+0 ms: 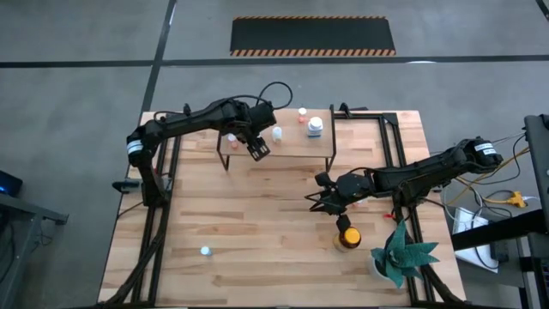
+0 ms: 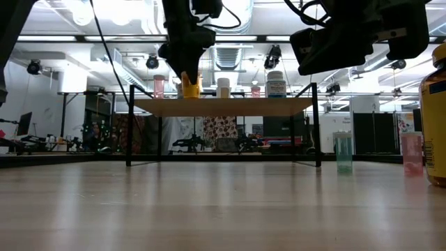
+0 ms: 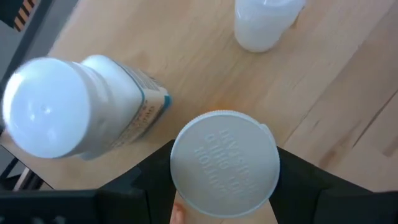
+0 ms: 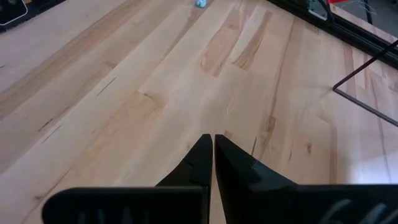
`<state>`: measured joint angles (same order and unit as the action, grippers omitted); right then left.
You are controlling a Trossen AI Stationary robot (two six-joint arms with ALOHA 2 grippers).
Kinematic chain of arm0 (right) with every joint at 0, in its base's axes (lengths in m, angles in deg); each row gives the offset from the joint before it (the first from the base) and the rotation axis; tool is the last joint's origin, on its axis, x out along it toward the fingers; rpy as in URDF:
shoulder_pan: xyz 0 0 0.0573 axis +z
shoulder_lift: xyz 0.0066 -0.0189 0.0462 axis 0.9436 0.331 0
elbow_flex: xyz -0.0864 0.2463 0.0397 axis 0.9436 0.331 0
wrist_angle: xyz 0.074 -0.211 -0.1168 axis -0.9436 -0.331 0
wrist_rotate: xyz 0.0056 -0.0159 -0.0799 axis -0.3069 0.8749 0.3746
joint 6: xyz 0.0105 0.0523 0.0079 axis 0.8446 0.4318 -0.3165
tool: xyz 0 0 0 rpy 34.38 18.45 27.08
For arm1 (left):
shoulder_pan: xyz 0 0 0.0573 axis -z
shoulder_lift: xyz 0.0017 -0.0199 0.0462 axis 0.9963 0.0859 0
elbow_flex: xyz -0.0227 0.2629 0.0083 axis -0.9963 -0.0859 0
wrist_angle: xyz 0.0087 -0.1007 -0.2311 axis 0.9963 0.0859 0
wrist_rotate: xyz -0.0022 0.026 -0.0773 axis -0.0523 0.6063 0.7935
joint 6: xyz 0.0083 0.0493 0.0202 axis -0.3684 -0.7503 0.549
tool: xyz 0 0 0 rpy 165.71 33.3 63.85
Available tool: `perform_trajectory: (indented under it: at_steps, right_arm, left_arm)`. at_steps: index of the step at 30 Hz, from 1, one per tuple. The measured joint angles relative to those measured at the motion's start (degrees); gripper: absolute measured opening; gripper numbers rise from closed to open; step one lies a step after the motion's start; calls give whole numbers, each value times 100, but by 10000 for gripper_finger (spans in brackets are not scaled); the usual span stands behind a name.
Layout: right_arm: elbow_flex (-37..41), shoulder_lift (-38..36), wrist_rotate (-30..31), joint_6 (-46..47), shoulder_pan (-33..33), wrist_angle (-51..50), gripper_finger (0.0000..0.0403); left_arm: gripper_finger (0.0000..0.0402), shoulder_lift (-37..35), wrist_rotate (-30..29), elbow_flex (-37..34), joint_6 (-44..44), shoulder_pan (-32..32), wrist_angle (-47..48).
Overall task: Pick and place medicine bottles onto shelf by color
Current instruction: Put the orange pill bottle on the shelf
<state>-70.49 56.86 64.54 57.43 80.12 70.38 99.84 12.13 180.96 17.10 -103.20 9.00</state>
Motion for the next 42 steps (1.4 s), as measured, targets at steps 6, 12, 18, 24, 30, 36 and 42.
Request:
perform_trajectory:
  at_steps: [6,12,18,24,30,36,42]
  right_arm:
    - [0,0,2,2,0,-2,9]
    - [0,-2,0,0,0,-2,9]
    - [0,-1,1,1,2,-3,9]
    - [0,0,0,5,2,-7,9]
    - [0,-1,3,159,1,-60,9]
    - [-130,-4,10,574,1,-403,9]
    - [-250,-7,8,739,2,-699,9]
  left_arm:
    - [187,-7,-11,-91,1,-13,-53]
    - [187,-5,-112,-64,-2,-13,-87]
    - [213,-11,-125,-71,-2,-13,-134]
    - [260,-13,-169,-66,-46,-13,-178]
    - [273,-58,-210,-34,-190,-13,-133]
    - [273,-268,-210,-47,-192,-2,-134]
    - [273,-520,-217,-29,-221,143,-158]
